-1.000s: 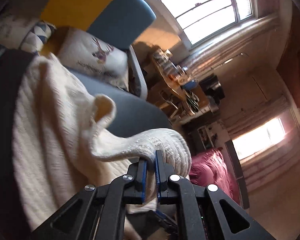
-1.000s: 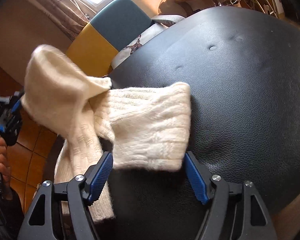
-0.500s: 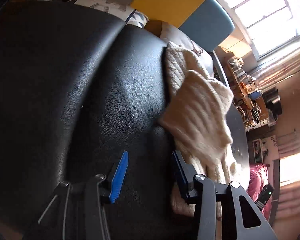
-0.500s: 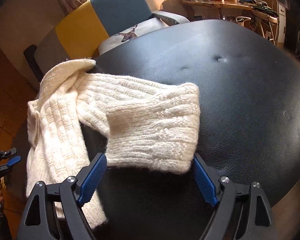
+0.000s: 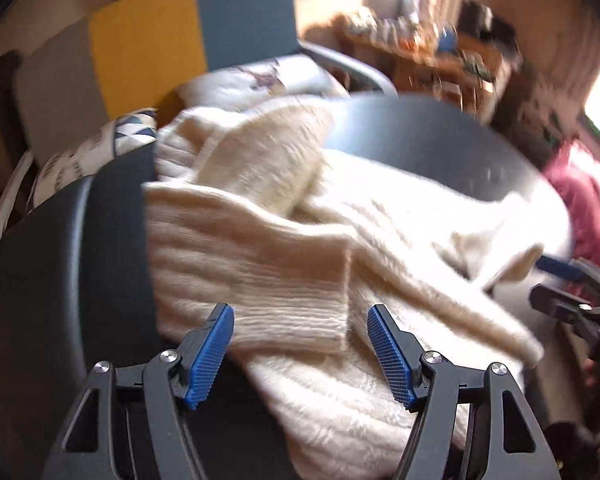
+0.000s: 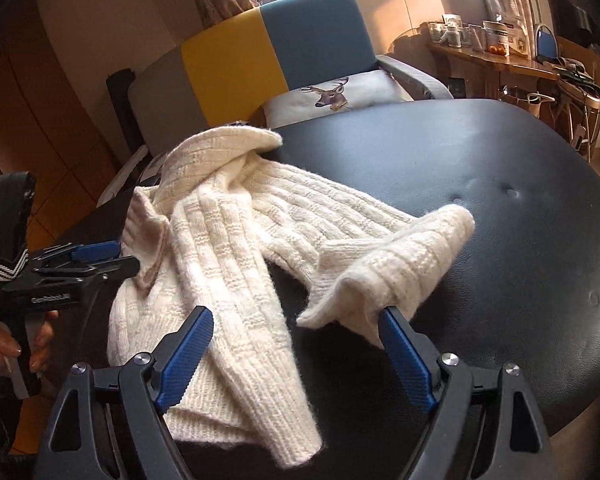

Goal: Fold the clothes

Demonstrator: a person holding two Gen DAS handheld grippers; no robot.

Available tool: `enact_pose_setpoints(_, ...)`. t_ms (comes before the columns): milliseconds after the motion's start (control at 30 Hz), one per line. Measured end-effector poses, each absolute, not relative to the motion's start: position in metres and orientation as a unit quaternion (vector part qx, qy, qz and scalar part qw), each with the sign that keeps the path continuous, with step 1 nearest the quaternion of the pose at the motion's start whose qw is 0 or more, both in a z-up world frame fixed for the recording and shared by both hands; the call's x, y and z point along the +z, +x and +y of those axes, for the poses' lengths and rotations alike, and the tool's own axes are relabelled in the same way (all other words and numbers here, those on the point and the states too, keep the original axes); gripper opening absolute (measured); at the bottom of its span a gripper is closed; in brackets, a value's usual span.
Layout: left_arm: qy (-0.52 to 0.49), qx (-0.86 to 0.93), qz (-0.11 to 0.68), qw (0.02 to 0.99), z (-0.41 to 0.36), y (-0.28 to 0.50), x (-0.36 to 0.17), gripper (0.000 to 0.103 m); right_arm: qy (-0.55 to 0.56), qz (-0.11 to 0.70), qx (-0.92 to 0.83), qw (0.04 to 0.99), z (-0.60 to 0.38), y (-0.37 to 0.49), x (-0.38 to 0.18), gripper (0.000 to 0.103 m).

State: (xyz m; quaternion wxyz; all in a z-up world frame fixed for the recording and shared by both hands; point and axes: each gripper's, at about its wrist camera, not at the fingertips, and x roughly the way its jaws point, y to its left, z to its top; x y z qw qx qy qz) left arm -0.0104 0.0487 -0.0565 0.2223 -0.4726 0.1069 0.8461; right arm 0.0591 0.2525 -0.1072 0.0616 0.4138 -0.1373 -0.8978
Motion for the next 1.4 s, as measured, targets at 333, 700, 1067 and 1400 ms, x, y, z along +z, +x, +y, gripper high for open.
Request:
enact_pose_setpoints(333,-0.5,0.841,-0.096,0.182,-0.02,-0.044,-0.071,0.014,0.411,-0.117,-0.9,0.088,0.236,0.056,-0.106,0.087)
enact_pose_setpoints(700,-0.4,0.849,-0.341,0.055,-0.249,-0.029,-0.02,0.014,0.482,-0.138,-0.86,0.097,0.215,0.024,-0.143,0.087)
enact_pose_setpoints(1067,-0.454,0.793,-0.381,-0.139,-0.341,-0.009,-0.08,0.028,0.515,-0.138,-0.84,0.103,0.212,0.021,-0.155,0.087)
enact_pose_setpoints(1400,-0.488,0.749,-0.389,0.221,-0.151,0.013,-0.062,0.036,0.473,-0.264,-0.828,0.143,0.274,0.055,-0.132,0.087)
